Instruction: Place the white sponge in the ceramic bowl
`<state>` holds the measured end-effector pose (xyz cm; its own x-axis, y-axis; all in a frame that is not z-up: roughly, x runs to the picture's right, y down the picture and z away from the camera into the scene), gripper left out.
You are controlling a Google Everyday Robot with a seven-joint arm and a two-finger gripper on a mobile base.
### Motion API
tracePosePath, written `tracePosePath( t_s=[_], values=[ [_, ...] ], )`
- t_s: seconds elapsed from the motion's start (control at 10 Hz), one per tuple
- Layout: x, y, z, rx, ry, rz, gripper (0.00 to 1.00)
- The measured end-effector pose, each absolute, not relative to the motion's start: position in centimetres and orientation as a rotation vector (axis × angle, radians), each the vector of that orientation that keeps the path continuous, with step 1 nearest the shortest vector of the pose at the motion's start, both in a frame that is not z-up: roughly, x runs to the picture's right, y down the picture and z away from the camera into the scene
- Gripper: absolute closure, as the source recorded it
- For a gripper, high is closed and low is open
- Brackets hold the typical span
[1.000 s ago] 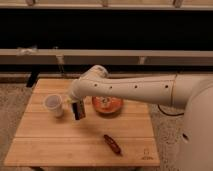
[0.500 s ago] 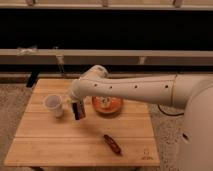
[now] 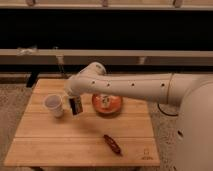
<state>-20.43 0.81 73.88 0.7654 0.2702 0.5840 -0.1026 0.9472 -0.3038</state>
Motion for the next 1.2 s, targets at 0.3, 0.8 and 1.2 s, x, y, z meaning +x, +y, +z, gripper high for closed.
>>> tracePosePath(
  t_s=[0.3,0.8,1.2],
  values=[
    [-19.6,-0.7,75.1,-0.192,-0.796,0.321,1.00],
    [-23.5,-5.5,72.1,-0.118,-0.877,0.186,1.00],
    [-27.6,-6.2,69.5,-0.096,-0.963,0.077,1.00]
  ],
)
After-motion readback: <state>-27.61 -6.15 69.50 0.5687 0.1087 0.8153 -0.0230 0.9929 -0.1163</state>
